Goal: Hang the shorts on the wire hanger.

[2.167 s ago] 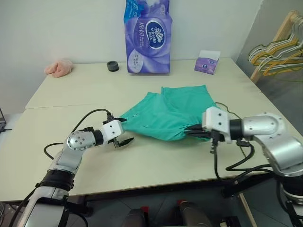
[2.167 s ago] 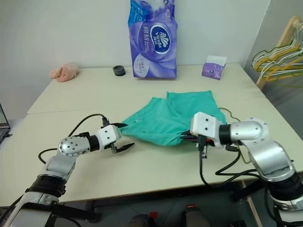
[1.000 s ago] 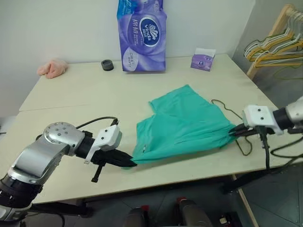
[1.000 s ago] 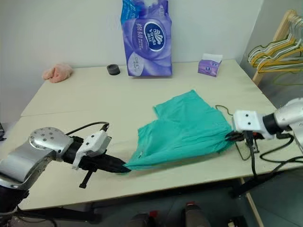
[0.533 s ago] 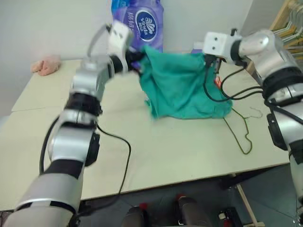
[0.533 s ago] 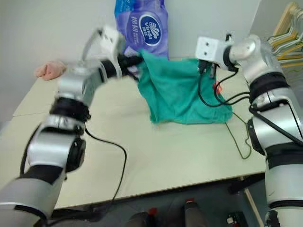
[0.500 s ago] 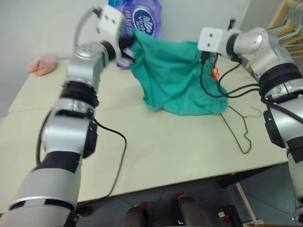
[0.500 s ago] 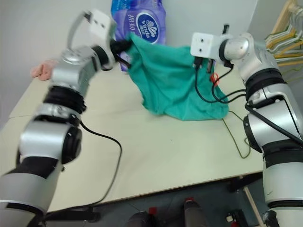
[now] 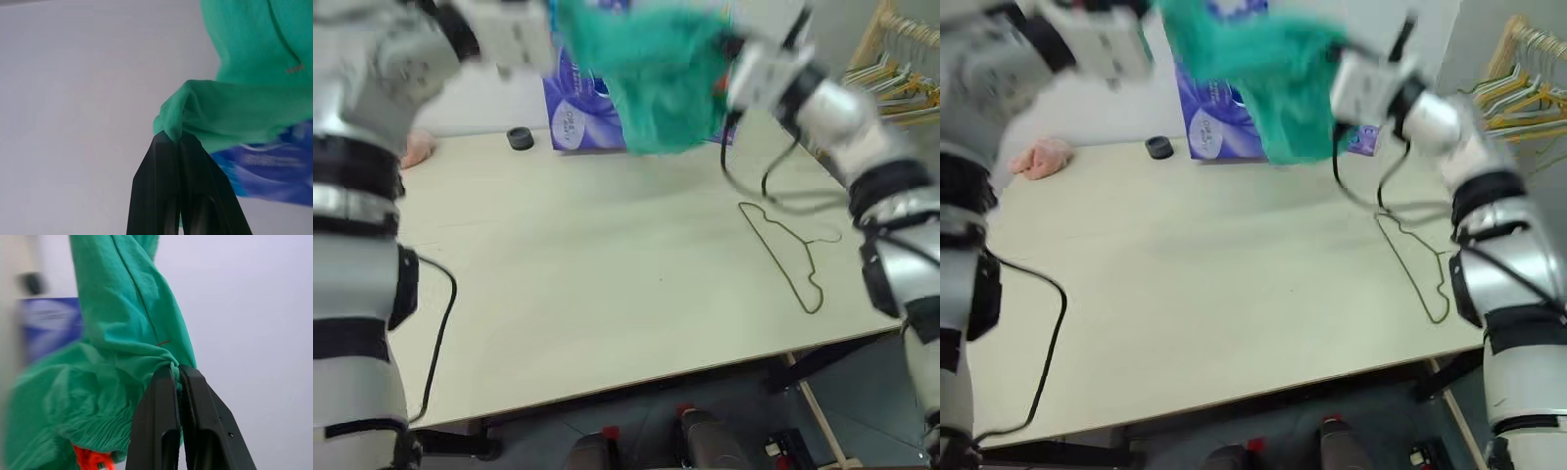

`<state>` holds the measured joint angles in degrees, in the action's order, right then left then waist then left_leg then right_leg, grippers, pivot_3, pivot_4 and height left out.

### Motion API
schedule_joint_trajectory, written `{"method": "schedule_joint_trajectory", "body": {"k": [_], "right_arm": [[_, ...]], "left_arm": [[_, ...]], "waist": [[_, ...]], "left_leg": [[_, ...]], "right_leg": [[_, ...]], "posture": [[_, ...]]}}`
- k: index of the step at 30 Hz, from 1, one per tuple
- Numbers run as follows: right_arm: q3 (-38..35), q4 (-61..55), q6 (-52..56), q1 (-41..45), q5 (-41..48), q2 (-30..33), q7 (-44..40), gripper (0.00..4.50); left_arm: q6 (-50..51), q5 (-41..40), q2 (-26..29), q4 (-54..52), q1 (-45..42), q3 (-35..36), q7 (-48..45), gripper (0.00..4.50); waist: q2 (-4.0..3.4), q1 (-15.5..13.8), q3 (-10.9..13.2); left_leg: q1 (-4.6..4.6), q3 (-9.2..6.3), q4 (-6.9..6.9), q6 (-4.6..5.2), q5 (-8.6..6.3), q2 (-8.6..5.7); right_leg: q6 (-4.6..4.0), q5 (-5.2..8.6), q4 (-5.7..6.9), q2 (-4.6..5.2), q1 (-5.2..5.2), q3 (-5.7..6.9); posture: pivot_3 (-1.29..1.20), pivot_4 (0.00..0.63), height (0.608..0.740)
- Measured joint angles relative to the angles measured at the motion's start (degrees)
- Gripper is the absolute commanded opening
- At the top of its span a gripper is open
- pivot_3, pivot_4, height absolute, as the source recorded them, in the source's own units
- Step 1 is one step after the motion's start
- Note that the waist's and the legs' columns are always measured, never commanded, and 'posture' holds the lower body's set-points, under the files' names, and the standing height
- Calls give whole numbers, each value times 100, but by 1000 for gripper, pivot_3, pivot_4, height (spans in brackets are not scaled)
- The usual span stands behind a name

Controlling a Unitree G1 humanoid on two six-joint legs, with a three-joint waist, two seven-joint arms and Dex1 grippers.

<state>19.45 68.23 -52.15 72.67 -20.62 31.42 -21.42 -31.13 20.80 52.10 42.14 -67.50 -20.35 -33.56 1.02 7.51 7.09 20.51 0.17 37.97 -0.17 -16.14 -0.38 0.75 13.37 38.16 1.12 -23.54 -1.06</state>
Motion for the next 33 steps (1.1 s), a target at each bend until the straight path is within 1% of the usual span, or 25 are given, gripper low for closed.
{"method": "schedule_joint_trajectory", "body": {"k": [1, 2, 3, 4, 5, 6, 8, 9, 10, 11, 12, 13, 14, 15, 19, 23, 25, 26, 28, 29, 31, 33], "right_arm": [[17, -191, -96, -548, 152, -29, -400, 0], [35, -365, -126, -939, 260, -35, -731, 0], [55, -502, -104, -1334, 399, -24, -1077, 0], [64, -839, -45, -1707, 592, -5, -1463, 0], [69, -1139, 65, -1972, 779, 18, -1780, 0], [75, -1535, 203, -2250, 1008, 53, -2108, 0], [96, -2538, 629, -2859, 1454, 272, -2774, 0], [101, -2885, 850, -3092, 1604, 405, -3023, 0], [98, -3446, 1234, -3416, 1813, 600, -3329, 0], [102, -3747, 1481, -3602, 1934, 715, -3525, 0], [103, -4253, 1901, -3844, 2106, 884, -3787, 0], [101, -4560, 2163, -3972, 2222, 1002, -3966, 0], [101, -4937, 2495, -4095, 2348, 1149, -4153, 0], [85, -5290, 2813, -4211, 2468, 1293, -4306, 0], [-43, -6186, 3901, -4435, 2804, 1600, -4691, 0], [-131, -6525, 4480, -4529, 2862, 1646, -4846, 0], [-131, -6729, 4821, -4612, 2873, 1679, -4943, 0], [-130, -6845, 4990, -4664, 2873, 1696, -5001, 0], [-129, -6993, 5171, -4717, 2862, 1711, -5095, 559], [-129, -7051, 5207, -4724, 2844, 1713, -5107, 812], [-129, -7125, 5264, -4724, 2836, 1716, -5131, 1528], [-129, -7207, 5332, -4727, 2838, 1735, -5200, 2133]], "left_arm": [[370, -288, 139, -471, 874, 39, -530, 44], [655, -444, 261, -841, 1560, 41, -921, 44], [969, -584, 347, -1165, 2270, -8, -1334, 44], [1373, -833, 531, -1749, 3019, -9, -1768, 44], [1668, -1015, 640, -2173, 3519, -7, -2083, 44], [1941, -1229, 790, -2640, 3968, 4, -2358, 44], [2657, -1861, 1150, -3686, 4806, 353, -2836, 44], [2972, -2112, 1262, -3991, 5097, 459, -3026, 44], [3407, -2455, 1326, -4405, 5467, 613, -3222, 44], [3648, -2652, 1335, -4610, 5661, 642, -3343, 44], [3961, -2902, 1335, -4864, 5920, 713, -3482, 44], [4137, -3054, 1337, -4985, 6061, 735, -3585, 44], [4319, -3226, 1344, -5118, 6225, 801, -3681, 44], [4467, -3380, 1361, -5225, 6365, 889, -3777, 44], [4931, -3802, 1407, -5480, 6638, 1155, -4038, 44], [5057, -3877, 1373, -5513, 6637, 1240, -4097, 44], [5015, -3870, 1267, -5509, 6597, 1256, -4096, 44], [5001, -3872, 1238, -5512, 6593, 1257, -4105, 226], [5078, -3886, 1234, -5556, 6596, 1263, -4133, 603], [5153, -3915, 1236, -5629, 6611, 1289, -4166, 905], [5315, -4036, 1254, -5842, 6655, 1342, -4229, 1573], [5417, -4115, 1292, -5981, 6735, 1376, -4245, 2104]], "waist": [[-3, 39, -2], [-3, 55, -2], [-1, 70, 1], [2, 104, -1], [3, 149, -2], [3, 175, -2], [2, 174, -2], [-1, 148, 0], [-2, 83, 1], [-2, 40, 4], [-1, 0, 11], [2, -39, 16], [3, -103, 18], [5, -148, 17], [9, -303, 14], [9, -331, 14], [9, -339, 14], [10, -340, 14], [10, -338, 14], [10, -337, 14], [10, -336, 14], [10, -336, 14]], "left_leg": [[6, -7, 0, -1, 0, 2], [35, -9, 2, -9, 2, 7], [91, -10, 8, -24, 10, 8], [173, -7, 27, -29, 12, 10], [249, -15, 57, -31, 12, 11], [284, -24, 82, -32, 11, 18], [283, -31, 82, -31, 2, 21], [259, -27, 84, -29, 0, 17], [215, -23, 86, 10, -22, 9], [165, -24, 88, 19, -27, 8], [99, -25, 86, 39, -39, 8], [57, -24, 83, 45, -42, 8], [11, -24, 80, 54, -49, 9], [-3, -24, 81, 63, -55, 9], [-3, -20, 85, 60, -60, 6], [0, -20, 85, 55, -65, 6], [0, -20, 85, 55, -65, 6], [0, -19, 85, 55, -65, 6], [0, -18, 85, 55, -65, 6], [0, -18, 85, 55, -66, 7], [0, -18, 85, 54, -66, 7], [0, -18, 85, 54, -67, 8]], "right_leg": [[-17, -12, 4, 4, -7, -2], [-14, -9, 9, 18, -36, -3], [-14, -10, 41, 20, -95, -6], [-14, -10, 65, 26, -185, -10], [-14, -10, 81, 28, -250, -4], [-14, -10, 81, 26, -275, 6], [-14, -9, 77, 26, -264, 13], [-14, -9, 79, 28, -241, 7], [-12, -7, 67, 29, -199, 3], [-11, -5, 63, 28, -152, 6], [-13, 8, 53, 19, -82, 10], [6, 29, 45, 15, -44, 11], [4, 46, 39, 11, 3, 12], [0, 55, 41, 11, 14, 14], [4, 60, 45, 9, 15, 12], [1, 58, 45, 10, 12, 11], [2, 59, 45, 10, 12, 11], [2, 59, 45, 10, 12, 11], [4, 60, 45, 10, 11, 10], [5, 60, 45, 10, 10, 10], [5, 61, 45, 9, 10, 10], [5, 61, 45, 9, 9, 9]], "posture": [[-85, 80, 740], [-86, 83, 740], [-86, 84, 740], [-83, 81, 740], [-90, 86, 740], [-90, 86, 740], [-91, 84, 740], [-91, 84, 740], [-91, 82, 740], [-95, 83, 740], [-98, 83, 740], [-101, 84, 740], [-103, 84, 740], [-105, 84, 740], [-109, 84, 740], [-107, 84, 740], [-107, 84, 740], [-106, 85, 740], [-104, 85, 740], [-104, 85, 740], [-104, 87, 740], [-103, 87, 740]]}}
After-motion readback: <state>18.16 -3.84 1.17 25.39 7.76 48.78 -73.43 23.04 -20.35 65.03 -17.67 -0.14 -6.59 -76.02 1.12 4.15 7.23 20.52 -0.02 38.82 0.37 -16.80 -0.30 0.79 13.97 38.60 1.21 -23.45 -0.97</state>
